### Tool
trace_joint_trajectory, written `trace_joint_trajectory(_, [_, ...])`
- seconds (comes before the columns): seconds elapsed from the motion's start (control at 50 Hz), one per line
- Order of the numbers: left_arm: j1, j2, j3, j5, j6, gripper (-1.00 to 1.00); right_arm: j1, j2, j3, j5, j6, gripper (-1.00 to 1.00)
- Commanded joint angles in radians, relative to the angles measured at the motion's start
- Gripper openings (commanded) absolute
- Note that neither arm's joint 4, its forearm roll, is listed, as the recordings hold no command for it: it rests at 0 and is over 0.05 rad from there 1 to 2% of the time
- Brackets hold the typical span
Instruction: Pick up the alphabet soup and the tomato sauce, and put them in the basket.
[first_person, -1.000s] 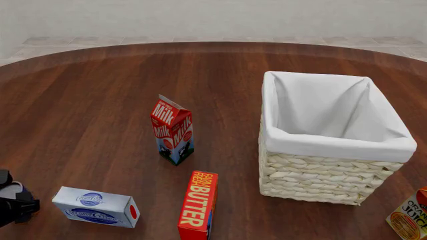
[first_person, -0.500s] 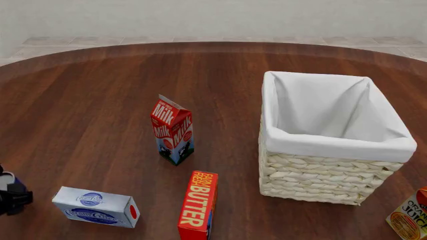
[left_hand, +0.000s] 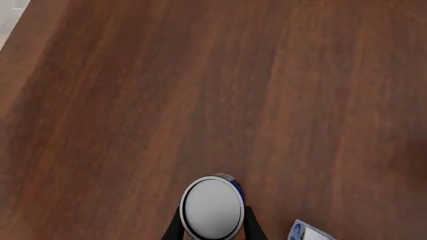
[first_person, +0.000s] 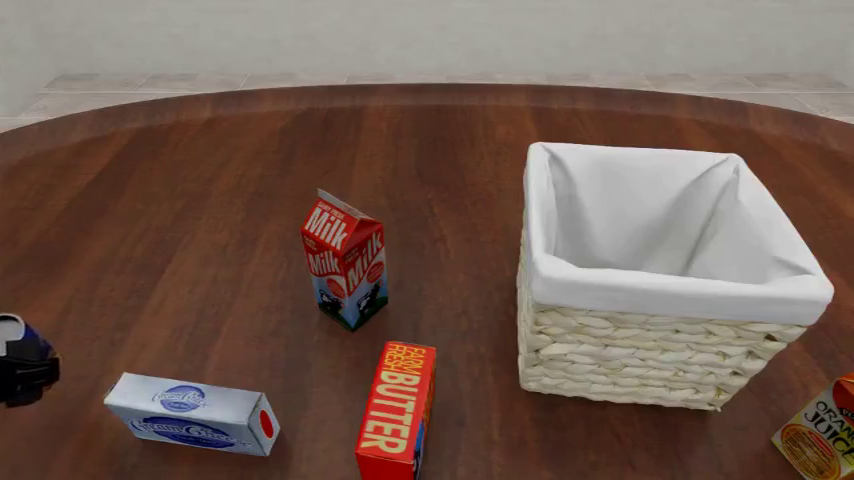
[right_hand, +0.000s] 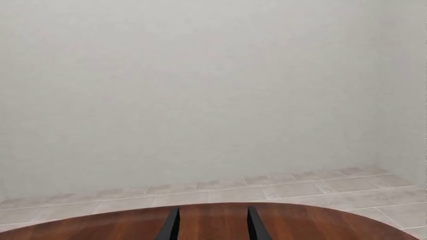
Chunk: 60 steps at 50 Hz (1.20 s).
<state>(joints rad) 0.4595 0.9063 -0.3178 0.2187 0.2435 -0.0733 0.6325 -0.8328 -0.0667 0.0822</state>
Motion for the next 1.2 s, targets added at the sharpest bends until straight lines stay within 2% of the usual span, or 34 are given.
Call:
trace_joint_trajectory(0.02, [-0.038,-0.076,-0.061,0.088,-0.011,-1.0,0.003,-0.002,0.0,0.003,-0.003,1.0])
trace_joint_trajectory(0.26, [-0.095,-0.132,-0.147,0.163,-0.046,-1.0,0.005,-0.001,-0.002,0.002,-0.005,1.0])
trace_joint_trajectory(0.46, [-0.128,-0.168,-0.195,0.2,-0.047,-1.0,0.004,0.002,-0.004,-0.002,-0.006,1.0])
trace_joint_trajectory(0.82, [-0.283,-0.209,-0.32,0.29,-0.07,-1.0,0.006,-0.007,-0.006,0.005,-0.008,1.0])
trace_joint_trajectory(1.2, [-0.382,-0.158,-0.38,0.287,-0.051,-1.0,0.017,-0.024,-0.007,0.018,-0.008,1.0])
